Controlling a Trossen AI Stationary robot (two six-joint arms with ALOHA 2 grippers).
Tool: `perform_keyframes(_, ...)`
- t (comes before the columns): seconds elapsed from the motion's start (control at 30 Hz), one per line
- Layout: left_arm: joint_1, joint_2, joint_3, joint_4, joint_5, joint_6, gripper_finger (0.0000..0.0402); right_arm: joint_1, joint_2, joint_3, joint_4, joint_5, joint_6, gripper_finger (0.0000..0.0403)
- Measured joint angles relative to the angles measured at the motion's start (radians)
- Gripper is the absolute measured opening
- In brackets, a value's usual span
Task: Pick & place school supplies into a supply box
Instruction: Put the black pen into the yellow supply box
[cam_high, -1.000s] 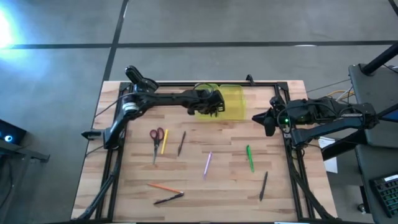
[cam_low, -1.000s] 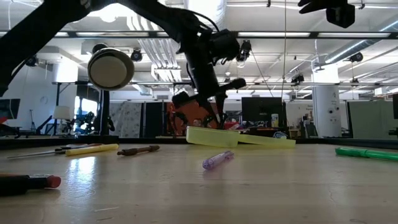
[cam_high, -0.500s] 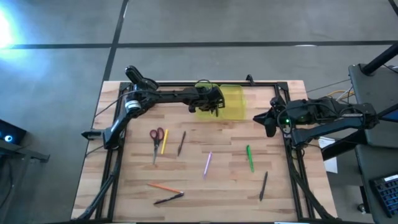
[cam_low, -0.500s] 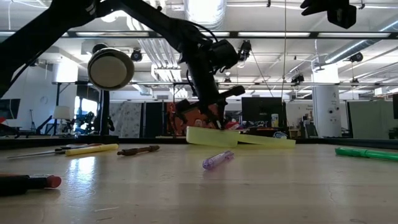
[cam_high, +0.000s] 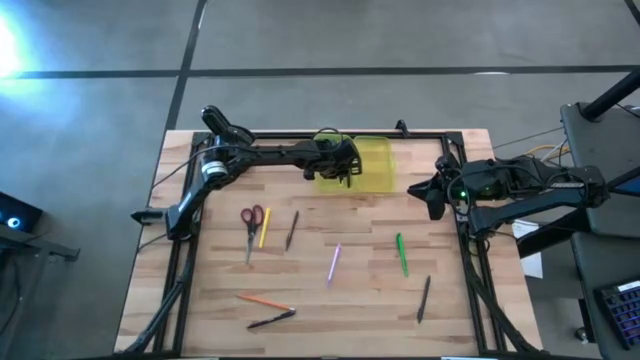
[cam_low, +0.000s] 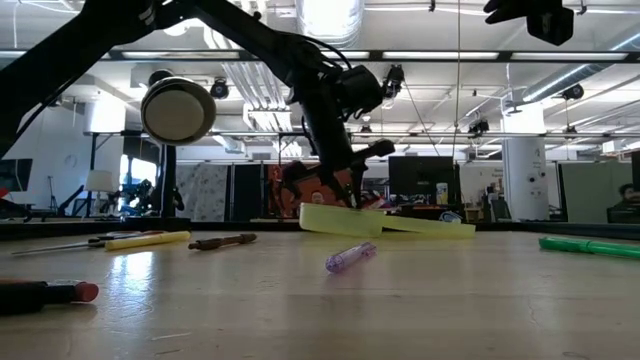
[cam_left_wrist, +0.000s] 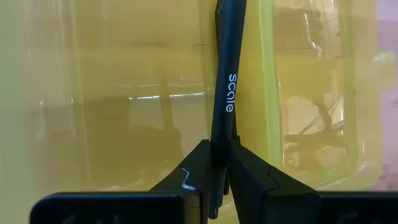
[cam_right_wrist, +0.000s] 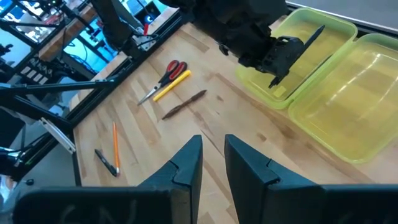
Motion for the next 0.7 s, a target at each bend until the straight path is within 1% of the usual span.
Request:
perform_keyframes(0.1, 0.0, 0.0, 0.0, 0.016, 0.018, -0.003, 0.0034, 0.0, 0.0, 0.0, 0.001, 0.0, 0.003, 0.0061)
perform_keyframes(0.27, -0.005, 0.0, 0.0, 0.022, 0.02, -0.043, 0.0036, 0.0, 0.0, 0.0, 0.001, 0.0, 0.021, 0.0061)
perform_keyframes(0.7, -0.013, 0.0, 0.0, 0.019, 0.045, -0.038, 0.0037, 0.0, 0.002, 0.0, 0.001, 0.0, 0.048, 0.0061)
